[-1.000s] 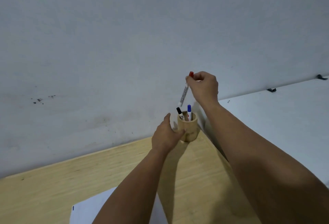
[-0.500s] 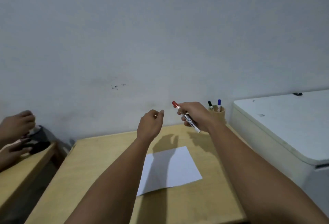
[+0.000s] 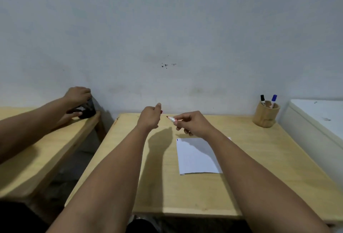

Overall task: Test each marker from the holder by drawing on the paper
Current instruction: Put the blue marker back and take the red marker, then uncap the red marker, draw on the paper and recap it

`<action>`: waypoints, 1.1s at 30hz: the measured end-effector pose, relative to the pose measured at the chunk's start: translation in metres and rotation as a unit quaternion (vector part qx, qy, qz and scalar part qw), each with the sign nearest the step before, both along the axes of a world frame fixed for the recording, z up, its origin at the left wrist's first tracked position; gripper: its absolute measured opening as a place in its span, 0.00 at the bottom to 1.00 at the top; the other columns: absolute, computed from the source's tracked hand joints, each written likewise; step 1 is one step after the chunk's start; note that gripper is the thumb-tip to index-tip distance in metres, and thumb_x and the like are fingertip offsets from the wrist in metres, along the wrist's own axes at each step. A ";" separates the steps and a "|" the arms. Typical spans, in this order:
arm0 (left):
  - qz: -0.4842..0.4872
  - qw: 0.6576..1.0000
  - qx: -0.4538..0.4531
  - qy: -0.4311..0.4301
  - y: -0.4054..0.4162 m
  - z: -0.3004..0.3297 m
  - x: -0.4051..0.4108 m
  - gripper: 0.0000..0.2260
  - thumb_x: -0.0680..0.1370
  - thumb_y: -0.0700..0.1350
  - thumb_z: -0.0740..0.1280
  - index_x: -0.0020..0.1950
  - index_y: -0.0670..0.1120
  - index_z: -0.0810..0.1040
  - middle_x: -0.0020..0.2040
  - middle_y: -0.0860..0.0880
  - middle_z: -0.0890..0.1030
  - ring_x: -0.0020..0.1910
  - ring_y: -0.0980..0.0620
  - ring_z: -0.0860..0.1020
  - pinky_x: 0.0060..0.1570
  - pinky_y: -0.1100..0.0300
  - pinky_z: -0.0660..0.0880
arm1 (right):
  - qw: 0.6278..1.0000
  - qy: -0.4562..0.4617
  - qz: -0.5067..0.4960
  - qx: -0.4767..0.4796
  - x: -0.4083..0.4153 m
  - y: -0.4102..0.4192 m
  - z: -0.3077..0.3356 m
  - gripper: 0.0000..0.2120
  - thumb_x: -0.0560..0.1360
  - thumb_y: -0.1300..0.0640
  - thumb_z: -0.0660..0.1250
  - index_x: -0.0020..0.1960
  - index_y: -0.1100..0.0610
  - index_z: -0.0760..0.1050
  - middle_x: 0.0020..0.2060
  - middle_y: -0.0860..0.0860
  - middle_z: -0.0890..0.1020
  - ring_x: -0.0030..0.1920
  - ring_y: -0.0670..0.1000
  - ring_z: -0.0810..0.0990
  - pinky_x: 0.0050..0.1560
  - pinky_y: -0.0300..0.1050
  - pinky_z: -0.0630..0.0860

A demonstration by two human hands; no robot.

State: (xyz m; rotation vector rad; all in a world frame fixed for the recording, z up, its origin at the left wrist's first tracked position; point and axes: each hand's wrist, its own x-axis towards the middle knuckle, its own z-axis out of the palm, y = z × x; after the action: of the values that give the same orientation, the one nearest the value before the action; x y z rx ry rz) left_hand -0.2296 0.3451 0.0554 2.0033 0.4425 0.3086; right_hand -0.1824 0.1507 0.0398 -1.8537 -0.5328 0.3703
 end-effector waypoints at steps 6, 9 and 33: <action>-0.013 0.935 0.337 0.111 0.020 -0.047 0.007 0.21 0.85 0.59 0.50 0.50 0.46 0.75 0.52 0.45 0.82 0.53 0.41 0.79 0.46 0.52 0.71 | 0.979 0.101 -0.113 0.137 0.013 0.003 -0.008 0.04 0.85 0.62 0.65 0.59 0.57 0.76 0.44 0.58 0.84 0.31 0.53 0.81 0.32 0.43 0.78; -0.041 0.884 0.448 0.127 0.006 -0.067 0.010 0.18 0.85 0.57 0.52 0.60 0.45 0.74 0.55 0.46 0.81 0.54 0.41 0.80 0.45 0.52 0.68 | 0.937 0.220 -0.123 0.242 0.019 0.000 -0.006 0.10 0.84 0.62 0.63 0.58 0.57 0.82 0.47 0.59 0.87 0.37 0.56 0.87 0.36 0.45 0.83; -0.022 0.907 0.420 0.011 -0.021 -0.111 -0.058 0.35 0.70 0.77 0.58 0.62 0.52 0.78 0.62 0.54 0.79 0.62 0.48 0.75 0.61 0.47 0.69 | 0.972 0.045 -0.196 0.118 -0.013 0.004 -0.061 0.13 0.78 0.51 0.75 0.43 0.60 0.85 0.37 0.59 0.87 0.32 0.52 0.82 0.37 0.47 0.82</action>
State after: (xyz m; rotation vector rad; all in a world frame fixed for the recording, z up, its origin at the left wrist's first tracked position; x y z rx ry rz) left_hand -0.2877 0.3238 -0.0554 2.8559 0.2938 0.5067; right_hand -0.1951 0.1552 -0.0209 -1.6541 -0.1333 0.1173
